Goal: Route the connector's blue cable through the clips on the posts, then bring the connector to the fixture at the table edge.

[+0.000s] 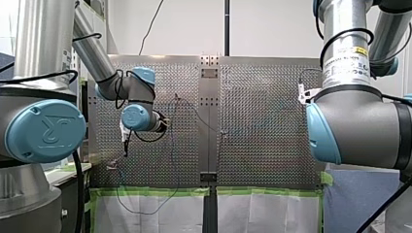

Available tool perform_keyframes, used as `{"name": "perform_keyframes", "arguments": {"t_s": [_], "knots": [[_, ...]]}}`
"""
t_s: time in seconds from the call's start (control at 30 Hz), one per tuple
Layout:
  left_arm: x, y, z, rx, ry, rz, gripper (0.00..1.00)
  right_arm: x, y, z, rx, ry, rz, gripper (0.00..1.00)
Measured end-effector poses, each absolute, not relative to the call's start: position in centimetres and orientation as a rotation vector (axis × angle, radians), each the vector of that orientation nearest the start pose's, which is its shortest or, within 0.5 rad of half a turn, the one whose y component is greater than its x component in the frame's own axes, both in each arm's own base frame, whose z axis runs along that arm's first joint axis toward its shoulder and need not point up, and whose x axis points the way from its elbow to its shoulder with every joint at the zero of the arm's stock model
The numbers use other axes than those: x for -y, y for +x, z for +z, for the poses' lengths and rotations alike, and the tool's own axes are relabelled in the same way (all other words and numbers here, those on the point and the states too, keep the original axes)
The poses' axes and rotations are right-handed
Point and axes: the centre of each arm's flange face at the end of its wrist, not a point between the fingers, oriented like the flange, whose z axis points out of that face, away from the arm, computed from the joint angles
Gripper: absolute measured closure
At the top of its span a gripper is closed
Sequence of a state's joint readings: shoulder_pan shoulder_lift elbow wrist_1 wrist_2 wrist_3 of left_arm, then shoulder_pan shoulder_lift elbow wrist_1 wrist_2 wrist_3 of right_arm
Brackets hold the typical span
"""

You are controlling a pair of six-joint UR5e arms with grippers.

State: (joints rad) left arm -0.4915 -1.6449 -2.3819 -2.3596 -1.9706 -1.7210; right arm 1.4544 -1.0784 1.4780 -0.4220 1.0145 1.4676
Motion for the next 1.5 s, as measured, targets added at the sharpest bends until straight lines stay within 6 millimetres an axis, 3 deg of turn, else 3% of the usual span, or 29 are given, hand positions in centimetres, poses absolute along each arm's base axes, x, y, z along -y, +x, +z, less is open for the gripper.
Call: {"name": "perform_keyframes", "arguments": {"t_s": [0.77, 0.8, 0.83, 0.9, 0.93, 0.97, 1.0, 1.03, 1.07, 1.5], "knots": [[25.41, 27.33, 17.41, -1.668, -0.006, -0.148, 0.0, 66.62, 10.93, 28.66, 0.855, 1.536, 1.456, 1.0], [25.41, 27.33, 17.41, -1.668, -0.005, -0.147, 0.0, 66.62, 10.93, 28.67, 0.855, 1.536, 1.456, 0.93], [25.41, 27.33, 17.41, -1.668, -0.004, -0.146, 0.0, 66.62, 10.93, 28.67, 0.855, 1.536, 1.456, 0.93], [25.42, 27.32, 17.41, -1.668, -0.001, -0.144, 0.0, 66.62, 10.93, 28.67, 0.855, 1.536, 1.456, 0.54], [25.42, 27.32, 17.41, -1.668, 0.0, -0.143, 0.0, 66.62, 10.93, 28.67, 0.855, 1.536, 1.456, 0.54], [25.42, 27.32, 17.41, -1.668, 0.002, -0.142, 0.0, 66.62, 10.93, 28.67, 0.855, 1.536, 1.456, 0.3], [25.43, 27.32, 17.41, -1.668, 0.004, -0.14, 0.0, 66.62, 10.93, 28.66, 0.855, 1.536, 1.456, 0.16], [25.43, 27.33, 17.41, -1.668, 0.006, -0.139, 0.0, 66.62, 10.93, 28.66, 0.855, 1.536, 1.456, 0.16], [25.44, 27.33, 17.41, -1.668, 0.009, -0.138, 0.0, 66.62, 10.93, 28.67, 0.855, 1.536, 1.456, 0.0], [25.49, 27.37, 17.46, -1.662, 0.014, -0.135, 0.0, 66.62, 10.94, 28.67, 0.855, 1.537, 1.456, 0.0]]}}
